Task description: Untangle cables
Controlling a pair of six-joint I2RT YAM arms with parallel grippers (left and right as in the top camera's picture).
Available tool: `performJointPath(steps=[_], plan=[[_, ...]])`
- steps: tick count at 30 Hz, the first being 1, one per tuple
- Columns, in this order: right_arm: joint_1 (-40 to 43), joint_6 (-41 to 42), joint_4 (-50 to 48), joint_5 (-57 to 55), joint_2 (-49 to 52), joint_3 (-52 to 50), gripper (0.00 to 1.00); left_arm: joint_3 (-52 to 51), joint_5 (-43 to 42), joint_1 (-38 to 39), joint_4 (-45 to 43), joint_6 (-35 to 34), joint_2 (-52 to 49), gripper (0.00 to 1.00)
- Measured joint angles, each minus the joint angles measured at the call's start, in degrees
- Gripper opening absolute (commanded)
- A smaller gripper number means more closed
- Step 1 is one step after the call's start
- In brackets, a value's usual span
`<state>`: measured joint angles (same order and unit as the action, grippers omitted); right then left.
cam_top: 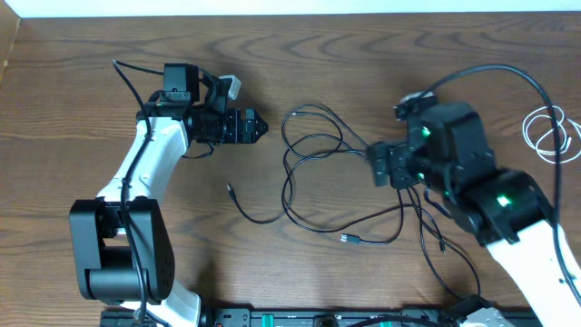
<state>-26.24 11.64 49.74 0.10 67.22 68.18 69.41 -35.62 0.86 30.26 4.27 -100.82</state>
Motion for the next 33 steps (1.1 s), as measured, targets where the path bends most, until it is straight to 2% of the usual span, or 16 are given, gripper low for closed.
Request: performJointPath(steps=[6,9,13,16,20,21,22,33], plan=[[0.0,-0.1,4.4,1.3,7.3,0.0,0.99,0.0,0.0,0.0,0.0,0.0,0.0,0.98],[0.0,-0.1,5.8,1.6,11.6,0.0,0.91,0.0,0.0,0.0,0.0,0.0,0.0,0.98],[0.0,-0.1,5.9,1.6,17.0,0.0,0.85,0.0,0.0,0.0,0.0,0.0,0.0,0.98],[0.0,-0.2,5.0,1.3,20.5,0.0,0.70,0.0,0.0,0.0,0.0,0.0,0.0,0.98],[0.0,-1.2,3.0,-1.9,23.7,0.0,0.32,0.0,0.0,0.0,0.0,0.0,0.0,0.98],[0.0,-1.3,2.3,-3.0,24.5,0.0,0.25,0.0,0.0,0.0,0.0,0.0,0.0,0.98],[0.0,-1.3,1.4,-4.3,25.3,0.0,0.23,0.0,0.0,0.0,0.0,0.0,0.0,0.98],[0.0,-8.6,-12.0,-9.2,34.6,0.0,0.35,0.0,0.0,0.0,0.0,0.0,0.0,0.98]])
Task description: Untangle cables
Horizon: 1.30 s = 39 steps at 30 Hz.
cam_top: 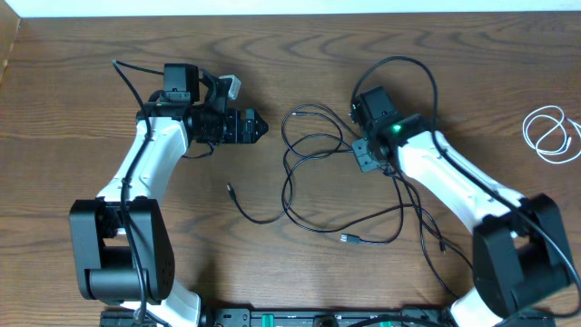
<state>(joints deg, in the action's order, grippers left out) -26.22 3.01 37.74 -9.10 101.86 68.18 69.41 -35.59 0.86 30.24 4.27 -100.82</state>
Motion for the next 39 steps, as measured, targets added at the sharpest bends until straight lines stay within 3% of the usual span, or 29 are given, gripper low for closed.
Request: performJointPath(steps=[5,17,22,30,33,39], plan=[[0.1,-4.5,-4.2,-0.4,4.1,0.0,0.38,0.0,0.0,0.0,0.0,0.0,0.0,0.98],[0.3,-9.1,-6.1,-0.8,7.5,0.0,0.35,0.0,0.0,0.0,0.0,0.0,0.0,0.98],[0.5,-9.6,-6.0,-0.8,7.6,-0.1,0.27,0.0,0.0,0.0,0.0,0.0,0.0,0.98],[0.6,-9.6,-5.5,-0.7,7.6,-0.6,0.25,0.0,0.0,0.0,0.0,0.0,0.0,0.98],[0.6,-9.8,-5.4,0.2,7.6,-0.7,0.16,0.0,0.0,0.0,0.0,0.0,0.0,0.98],[0.6,-9.7,-4.7,1.2,7.6,-0.9,0.15,0.0,0.0,0.0,0.0,0.0,0.0,0.98]])
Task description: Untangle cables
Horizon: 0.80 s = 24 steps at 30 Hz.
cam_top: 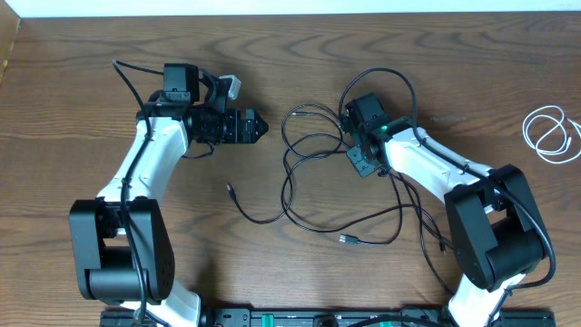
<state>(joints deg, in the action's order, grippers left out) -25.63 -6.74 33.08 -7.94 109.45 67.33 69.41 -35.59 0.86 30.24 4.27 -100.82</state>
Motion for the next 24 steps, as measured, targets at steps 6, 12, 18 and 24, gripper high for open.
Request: performJointPath(steps=[6,12,18,24], plan=[[0.0,0.0,1.1,0.6,0.0,0.0,0.14,0.0,0.0,0.0,0.0,0.0,0.0,0.98],[0.0,0.0,1.9,3.0,0.0,-0.1,0.09,0.0,0.0,0.0,0.0,0.0,0.0,0.98],[-0.2,0.0,2.2,9.0,0.0,-0.1,0.09,0.0,0.0,0.0,0.0,0.0,0.0,0.98],[-1.5,0.0,4.2,13.2,0.0,-0.2,0.23,0.0,0.0,0.0,0.0,0.0,0.0,0.98]])
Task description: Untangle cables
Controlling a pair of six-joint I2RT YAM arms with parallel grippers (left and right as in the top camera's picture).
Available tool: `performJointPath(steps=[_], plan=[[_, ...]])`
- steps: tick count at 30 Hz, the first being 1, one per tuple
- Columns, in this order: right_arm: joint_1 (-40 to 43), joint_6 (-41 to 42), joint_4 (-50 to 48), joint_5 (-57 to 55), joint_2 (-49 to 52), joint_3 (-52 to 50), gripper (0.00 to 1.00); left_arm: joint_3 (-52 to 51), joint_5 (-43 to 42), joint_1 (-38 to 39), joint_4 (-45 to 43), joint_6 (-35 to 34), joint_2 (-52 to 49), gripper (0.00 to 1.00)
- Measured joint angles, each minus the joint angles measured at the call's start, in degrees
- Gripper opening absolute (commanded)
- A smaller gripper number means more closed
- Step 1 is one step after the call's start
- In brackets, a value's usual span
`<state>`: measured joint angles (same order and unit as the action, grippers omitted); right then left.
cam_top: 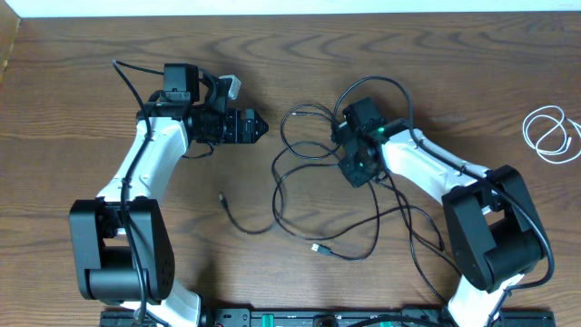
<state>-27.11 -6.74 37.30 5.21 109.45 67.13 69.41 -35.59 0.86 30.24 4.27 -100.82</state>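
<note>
A tangle of thin black cables lies in loops at the table's middle, with one plug end near the front and another end to the left. My right gripper points down at the right side of the tangle and looks shut on a strand there. My left gripper hovers left of the loops, its fingers closed to a point with nothing in them, a short gap from the nearest loop.
A coiled white cable rests at the far right edge. The right arm's own black lead arches above its wrist. More black strands trail toward the front right, by the arm's base.
My right gripper shifted slightly left and toward the front, and the black tangle shifted left with it; both loose ends lie further left and nearer the front. The left arm has not moved.
My right gripper first stood at the right of the tangle with the arm stretched from the front right. Then it was further left over the loops' right side, then lower on the strands. Now the tangle has been dragged left. The left arm stayed still throughout.
</note>
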Motion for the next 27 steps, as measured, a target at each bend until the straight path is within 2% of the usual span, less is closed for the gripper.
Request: performJointPath(steps=[4,5,7,9,12,13,19,27], plan=[[-0.9,0.0,0.2,1.0,0.0,-0.1,0.32,0.0,0.0,0.0,0.0,0.0,0.0,0.98],[-1.1,-0.1,0.2,1.1,0.0,-0.1,0.31,0.0,0.0,0.0,0.0,0.0,0.0,0.98],[-1.4,-0.3,-0.4,1.2,0.0,-0.1,0.14,0.0,0.0,0.0,0.0,0.0,0.0,0.98],[-1.6,-0.2,-1.1,1.5,0.0,-0.1,0.09,0.0,0.0,0.0,0.0,0.0,0.0,0.98],[-1.6,-0.2,-0.8,1.5,0.0,-0.1,0.08,0.0,0.0,0.0,0.0,0.0,0.0,0.98],[-1.6,-0.2,-0.4,1.5,0.0,-0.1,0.02,0.0,0.0,0.0,0.0,0.0,0.0,0.98],[-1.6,0.1,0.7,1.7,-2.6,-0.1,0.01,0.0,0.0,0.0,0.0,0.0,0.0,0.98],[-1.6,0.2,0.5,1.9,-14.0,-0.1,0.01,0.0,0.0,0.0,0.0,0.0,0.0,0.98]])
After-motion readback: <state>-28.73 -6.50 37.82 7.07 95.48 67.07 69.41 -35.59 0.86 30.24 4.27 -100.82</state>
